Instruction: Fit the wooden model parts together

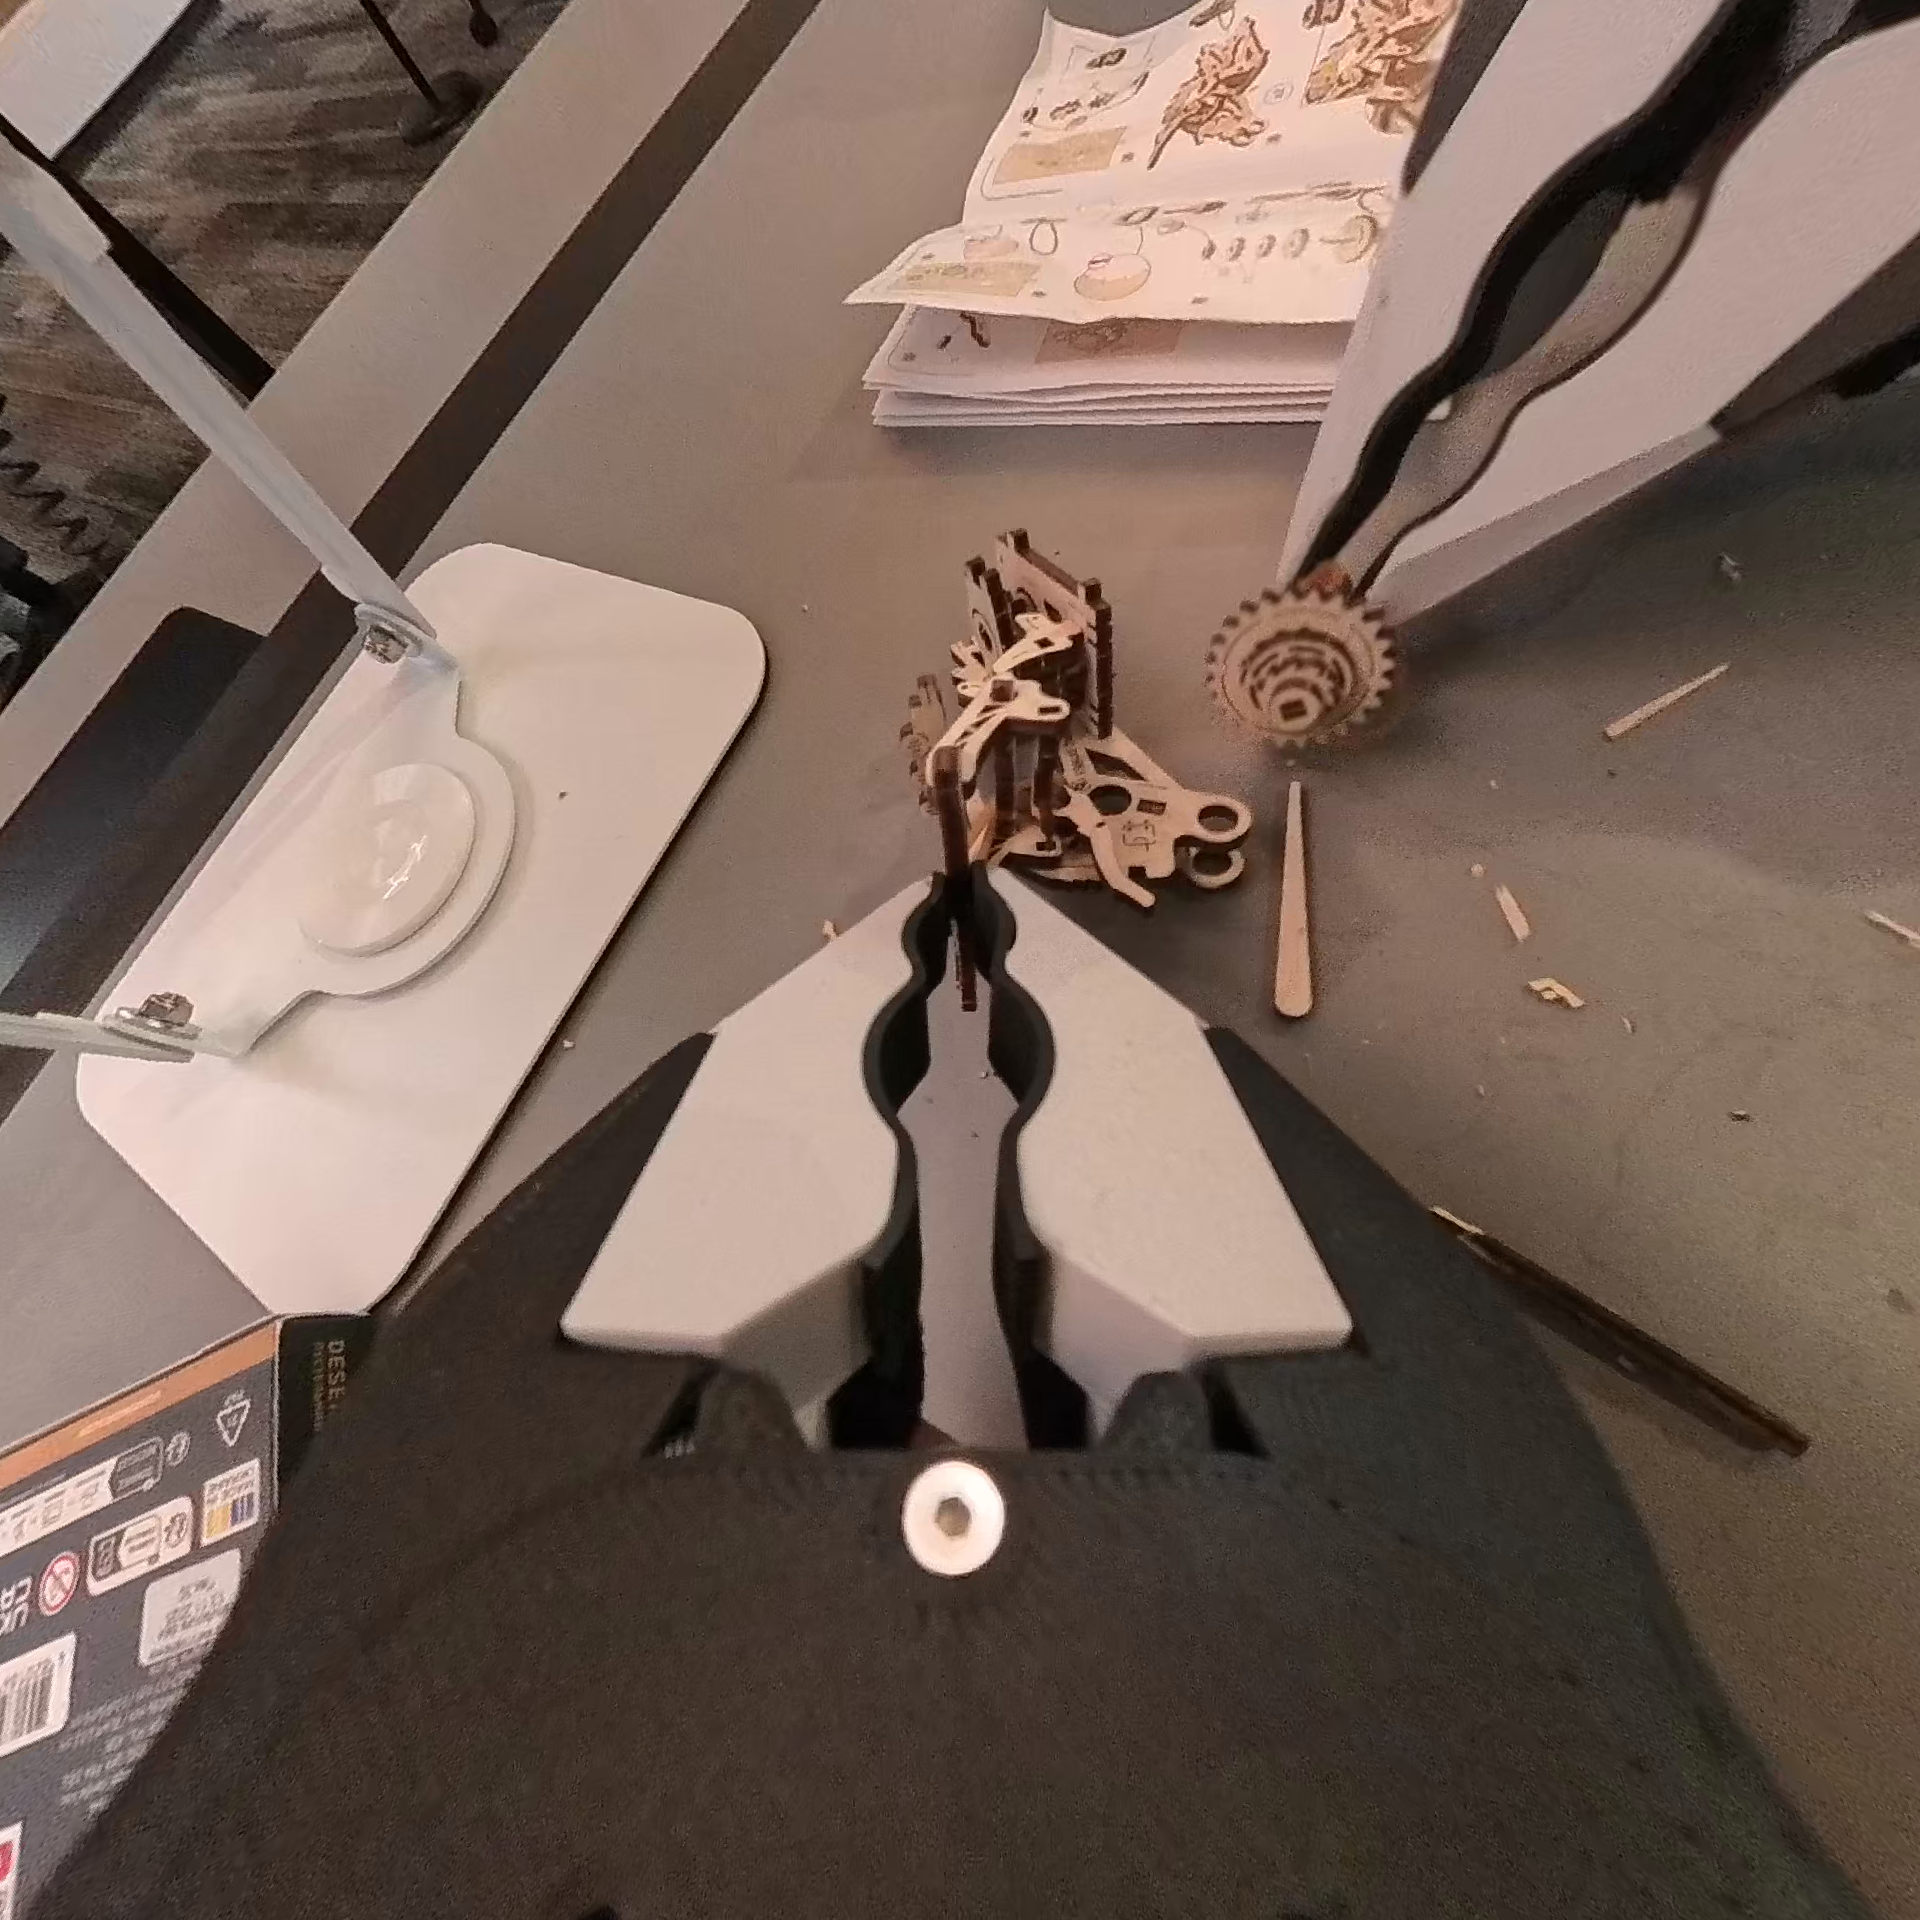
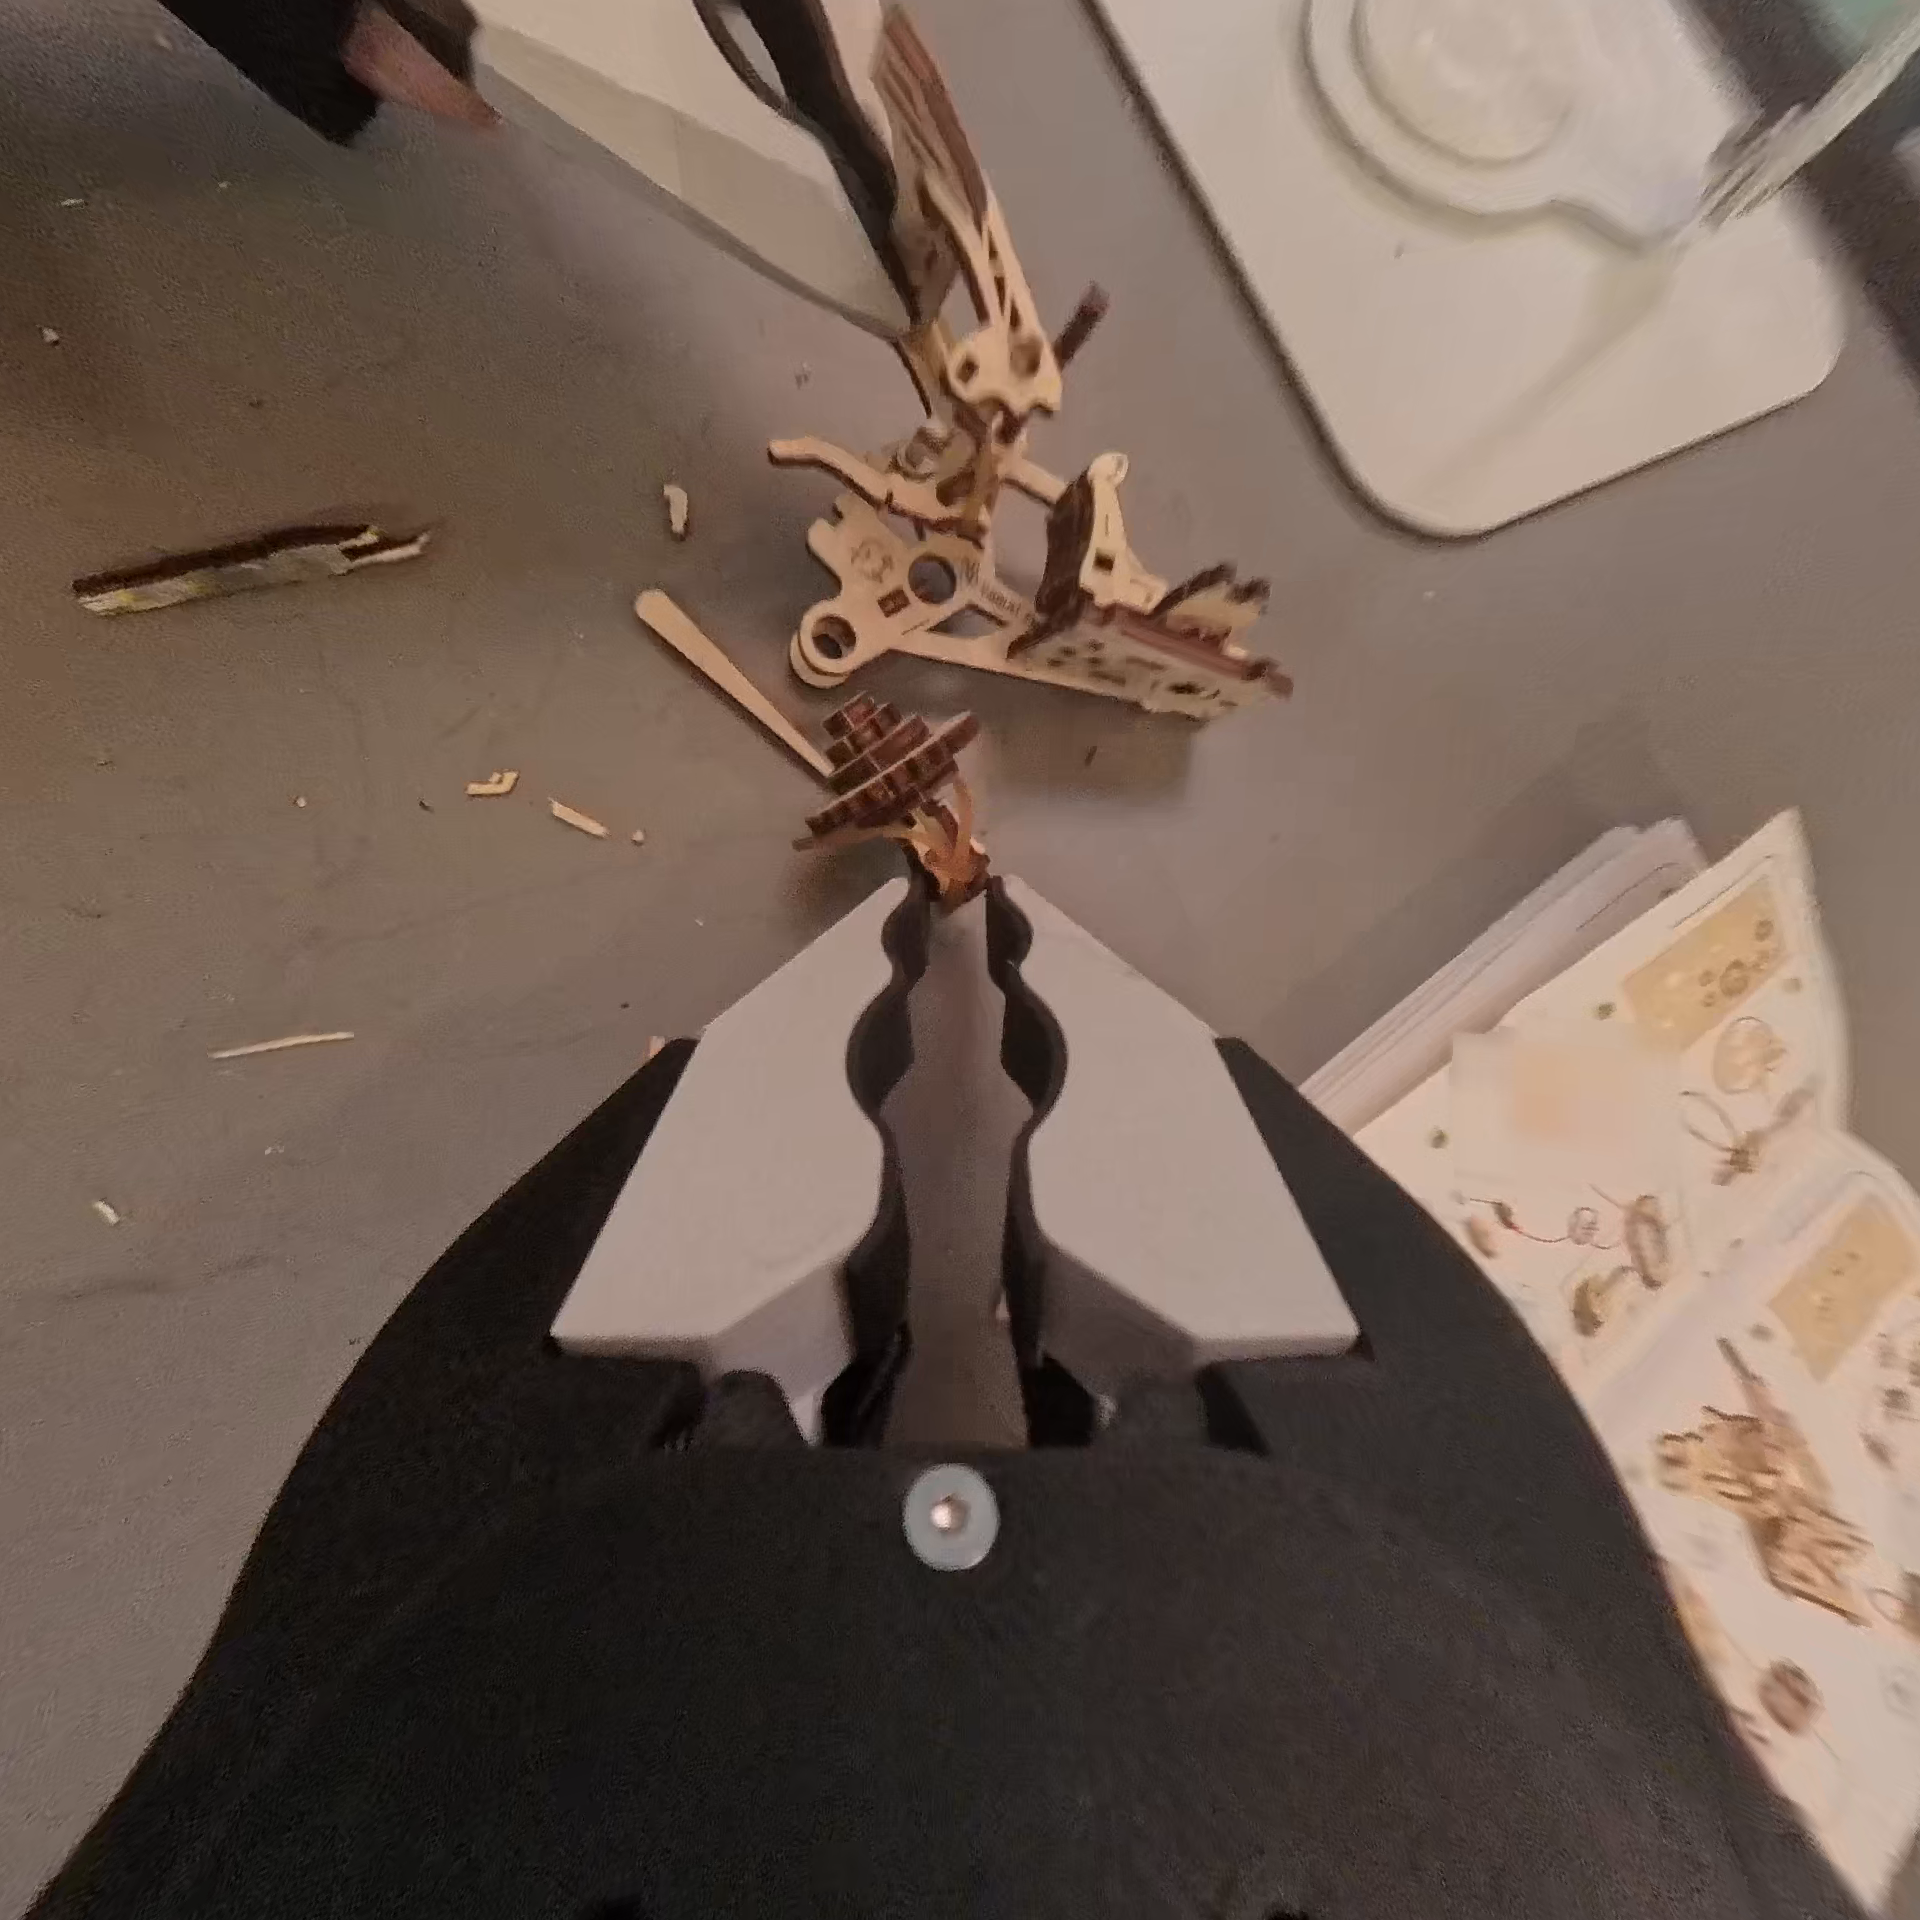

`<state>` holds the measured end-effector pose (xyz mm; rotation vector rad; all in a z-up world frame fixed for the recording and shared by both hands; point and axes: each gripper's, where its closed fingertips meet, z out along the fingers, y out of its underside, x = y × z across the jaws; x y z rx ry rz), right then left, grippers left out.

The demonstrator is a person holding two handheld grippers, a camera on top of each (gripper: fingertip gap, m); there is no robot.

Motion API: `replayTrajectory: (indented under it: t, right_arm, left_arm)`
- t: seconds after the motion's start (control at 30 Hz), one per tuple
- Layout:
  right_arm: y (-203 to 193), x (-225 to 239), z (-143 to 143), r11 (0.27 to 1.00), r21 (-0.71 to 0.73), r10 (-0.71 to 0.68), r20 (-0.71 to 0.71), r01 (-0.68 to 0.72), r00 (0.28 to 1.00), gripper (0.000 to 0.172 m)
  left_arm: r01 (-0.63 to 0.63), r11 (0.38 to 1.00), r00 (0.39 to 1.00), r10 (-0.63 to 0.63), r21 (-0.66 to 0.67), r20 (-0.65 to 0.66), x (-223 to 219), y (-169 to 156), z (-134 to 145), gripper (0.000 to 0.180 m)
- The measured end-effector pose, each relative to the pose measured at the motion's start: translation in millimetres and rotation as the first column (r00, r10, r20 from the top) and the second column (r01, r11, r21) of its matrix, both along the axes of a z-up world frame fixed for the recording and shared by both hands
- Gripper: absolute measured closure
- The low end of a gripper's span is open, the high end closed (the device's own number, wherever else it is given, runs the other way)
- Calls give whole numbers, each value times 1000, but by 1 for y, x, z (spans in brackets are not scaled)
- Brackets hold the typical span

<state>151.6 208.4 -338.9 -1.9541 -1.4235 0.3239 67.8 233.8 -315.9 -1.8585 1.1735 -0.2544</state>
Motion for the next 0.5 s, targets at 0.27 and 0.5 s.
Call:
replayTrajectory:
  t: [0.27,0.5]
  right_arm:
    - [9,-1,46,802,571,-27,330,-177,943,164]
    - [8,-11,68,549,764,-109,467,-338,878,165]
  left_arm:
    - [2,999,1000,-2,32,7,2,0,5,180]
    - [1,999,1000,-2,40,17,3,-1,8,180]
